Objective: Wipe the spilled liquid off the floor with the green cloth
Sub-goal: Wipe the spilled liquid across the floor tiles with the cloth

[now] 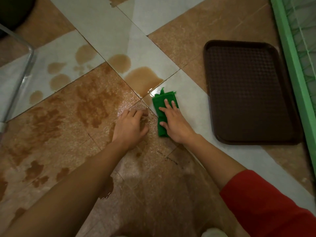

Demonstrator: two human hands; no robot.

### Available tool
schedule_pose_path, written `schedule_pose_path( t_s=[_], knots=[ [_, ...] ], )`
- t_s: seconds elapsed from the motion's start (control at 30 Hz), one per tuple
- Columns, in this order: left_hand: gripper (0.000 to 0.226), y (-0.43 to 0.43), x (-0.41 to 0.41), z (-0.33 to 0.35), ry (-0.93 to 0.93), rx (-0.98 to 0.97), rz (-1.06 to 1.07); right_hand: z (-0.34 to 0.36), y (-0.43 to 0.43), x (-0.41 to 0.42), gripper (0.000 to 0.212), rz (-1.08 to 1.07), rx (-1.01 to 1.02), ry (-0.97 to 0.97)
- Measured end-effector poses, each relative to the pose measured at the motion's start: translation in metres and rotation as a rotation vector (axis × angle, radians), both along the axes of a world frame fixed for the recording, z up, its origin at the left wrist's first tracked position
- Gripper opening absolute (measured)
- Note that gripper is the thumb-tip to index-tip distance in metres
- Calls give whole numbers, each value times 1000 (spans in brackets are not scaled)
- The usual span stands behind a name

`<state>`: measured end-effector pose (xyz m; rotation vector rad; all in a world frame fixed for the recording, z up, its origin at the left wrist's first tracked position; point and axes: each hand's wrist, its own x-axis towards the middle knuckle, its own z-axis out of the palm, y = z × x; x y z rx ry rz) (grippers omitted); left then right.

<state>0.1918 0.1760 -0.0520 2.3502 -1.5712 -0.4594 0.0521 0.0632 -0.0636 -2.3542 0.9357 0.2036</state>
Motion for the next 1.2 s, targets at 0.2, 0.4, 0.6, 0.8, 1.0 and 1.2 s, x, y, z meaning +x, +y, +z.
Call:
schedule_pose_path(
  t_s=[0.2, 0.4, 0.6, 0.8, 1.0, 1.2],
  knots=[
    [36, -8, -1, 1, -7, 0, 7, 4, -5, 24, 74, -4, 36, -11],
    [39, -6, 1, -1, 8, -4, 23, -3, 0, 5, 66, 146, -23, 16],
    [38, -1, 8, 5, -76, 15, 67, 1, -5, 24, 69, -54, 21, -23],
    [43, -7, 2, 4, -90, -19, 58, 7, 16, 8, 59, 38, 216, -106],
    [59, -22, -18, -2, -51, -29, -28, 24, -24, -11, 50, -145, 34, -273],
    [80, -44, -52, -17, -112, 140, -69, 16, -29, -20, 46, -68, -105, -142]
  ],
)
